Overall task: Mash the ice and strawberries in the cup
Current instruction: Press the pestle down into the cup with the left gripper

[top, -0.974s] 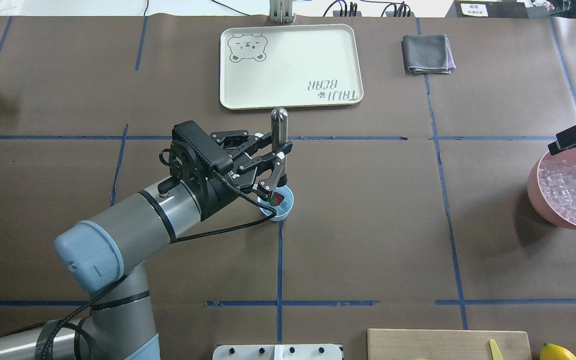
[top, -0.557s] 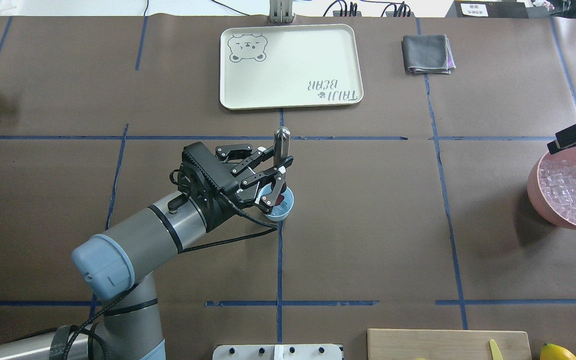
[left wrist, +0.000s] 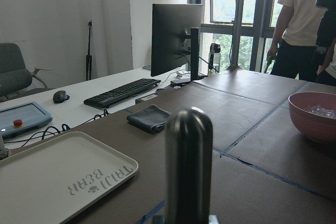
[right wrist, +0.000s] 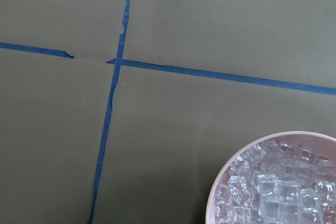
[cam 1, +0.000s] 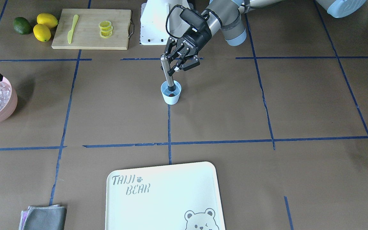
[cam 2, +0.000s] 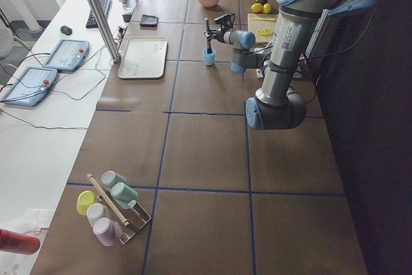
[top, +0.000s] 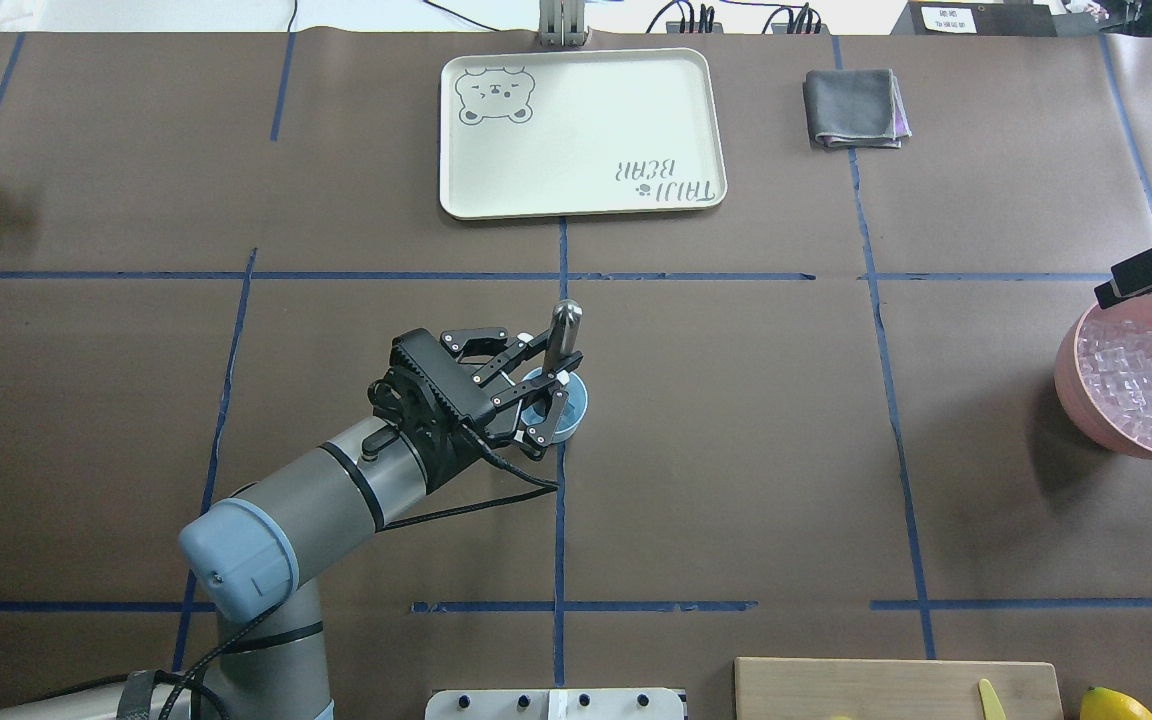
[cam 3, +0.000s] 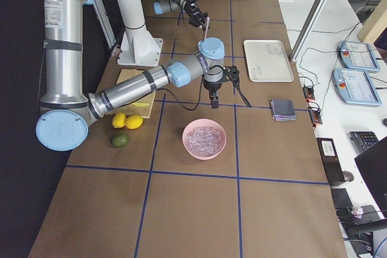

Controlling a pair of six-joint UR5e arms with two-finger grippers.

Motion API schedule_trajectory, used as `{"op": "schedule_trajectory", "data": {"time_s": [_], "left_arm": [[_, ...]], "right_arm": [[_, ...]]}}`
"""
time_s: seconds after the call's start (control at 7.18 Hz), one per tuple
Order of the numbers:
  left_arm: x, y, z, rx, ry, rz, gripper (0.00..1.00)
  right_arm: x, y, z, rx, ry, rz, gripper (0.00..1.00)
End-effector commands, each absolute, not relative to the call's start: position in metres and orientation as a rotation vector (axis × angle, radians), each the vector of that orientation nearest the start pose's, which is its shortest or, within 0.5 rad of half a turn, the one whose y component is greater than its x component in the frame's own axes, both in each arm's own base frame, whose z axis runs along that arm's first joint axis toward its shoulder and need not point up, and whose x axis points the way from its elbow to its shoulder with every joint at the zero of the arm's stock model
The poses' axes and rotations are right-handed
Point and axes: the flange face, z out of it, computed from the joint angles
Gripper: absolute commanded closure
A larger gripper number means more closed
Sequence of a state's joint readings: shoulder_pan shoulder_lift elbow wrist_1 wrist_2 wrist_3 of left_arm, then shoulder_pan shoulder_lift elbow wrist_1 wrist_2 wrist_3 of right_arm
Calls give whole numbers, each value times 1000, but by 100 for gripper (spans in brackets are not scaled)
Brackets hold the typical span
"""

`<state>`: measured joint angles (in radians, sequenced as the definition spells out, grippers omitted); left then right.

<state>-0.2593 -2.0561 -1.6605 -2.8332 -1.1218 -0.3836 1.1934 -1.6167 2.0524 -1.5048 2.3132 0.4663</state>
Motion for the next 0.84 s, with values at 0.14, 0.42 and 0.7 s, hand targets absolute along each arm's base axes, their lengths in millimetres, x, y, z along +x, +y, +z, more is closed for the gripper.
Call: {"op": "schedule_trajectory", "data": {"time_s": [0.14,0.42,0.7], "left_arm": [[529,-318,211,1409,1129,257,100],[530,-316,211,1407,1131,261,100],[524,-315,198,1421,1152,244,100]], "right_arm": [[-108,-451,437,140,-858,-103,1],[-107,-450,437,140,-858,-103,1],[-107,-450,438,139,-858,-103,1]]}}
